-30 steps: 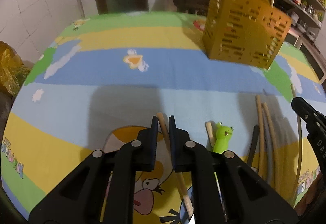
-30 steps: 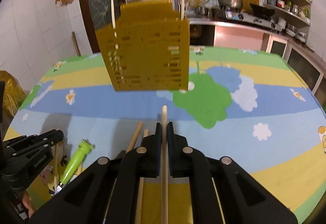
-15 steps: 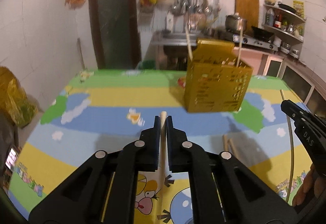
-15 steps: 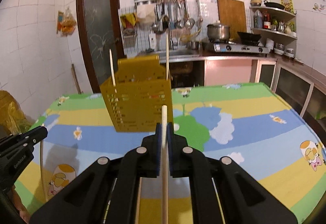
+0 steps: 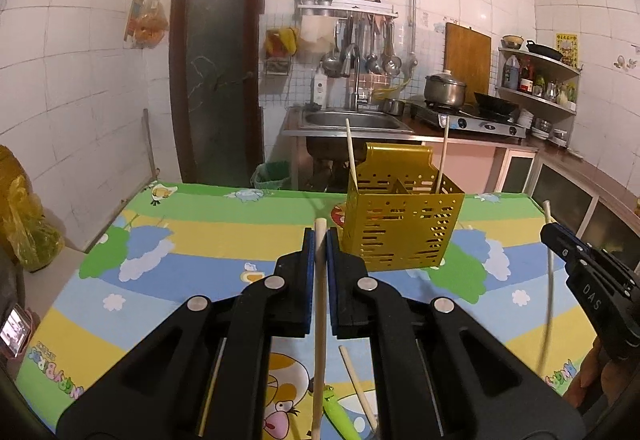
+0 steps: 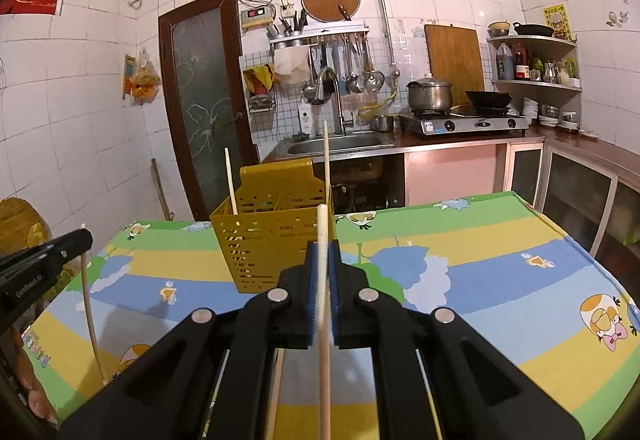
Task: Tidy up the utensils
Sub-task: 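Lift both chopsticks and carry them over the yellow holder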
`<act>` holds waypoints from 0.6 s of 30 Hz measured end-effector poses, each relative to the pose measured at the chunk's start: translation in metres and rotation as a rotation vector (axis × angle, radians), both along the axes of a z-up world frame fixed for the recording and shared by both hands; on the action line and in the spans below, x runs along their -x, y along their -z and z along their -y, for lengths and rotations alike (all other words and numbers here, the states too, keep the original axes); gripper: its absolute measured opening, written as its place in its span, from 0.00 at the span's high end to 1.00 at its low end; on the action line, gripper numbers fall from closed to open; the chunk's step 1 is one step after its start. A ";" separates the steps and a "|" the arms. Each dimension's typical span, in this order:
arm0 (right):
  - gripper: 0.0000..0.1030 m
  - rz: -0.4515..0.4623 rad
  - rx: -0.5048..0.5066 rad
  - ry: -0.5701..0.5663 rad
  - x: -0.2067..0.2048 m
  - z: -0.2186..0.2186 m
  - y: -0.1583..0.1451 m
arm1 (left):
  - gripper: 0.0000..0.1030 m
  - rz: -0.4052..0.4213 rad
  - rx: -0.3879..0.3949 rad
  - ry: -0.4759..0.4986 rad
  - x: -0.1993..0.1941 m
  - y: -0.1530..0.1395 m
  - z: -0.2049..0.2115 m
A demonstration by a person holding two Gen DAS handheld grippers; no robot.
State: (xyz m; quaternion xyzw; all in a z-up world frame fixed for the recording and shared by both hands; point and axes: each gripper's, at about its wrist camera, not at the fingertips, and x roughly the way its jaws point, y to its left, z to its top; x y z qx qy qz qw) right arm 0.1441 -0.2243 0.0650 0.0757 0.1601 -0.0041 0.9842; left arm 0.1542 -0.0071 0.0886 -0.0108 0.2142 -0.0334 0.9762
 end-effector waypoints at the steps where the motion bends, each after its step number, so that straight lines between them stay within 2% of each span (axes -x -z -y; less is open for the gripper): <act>1: 0.94 0.001 0.004 0.001 0.000 -0.001 0.001 | 0.96 0.000 -0.002 -0.001 0.000 0.002 0.000; 6: 0.94 0.015 0.032 0.000 0.003 -0.003 0.004 | 0.96 0.011 -0.002 0.002 0.001 0.005 0.001; 9: 0.94 0.036 0.043 -0.005 0.003 -0.006 -0.004 | 0.96 0.036 -0.012 0.006 -0.001 -0.003 0.004; 13: 0.94 0.116 0.072 -0.001 -0.005 -0.006 -0.040 | 0.96 0.093 0.007 0.024 -0.016 -0.035 0.009; 18: 0.94 0.224 0.063 0.000 -0.037 0.000 -0.092 | 0.96 0.234 0.045 0.028 -0.049 -0.090 0.020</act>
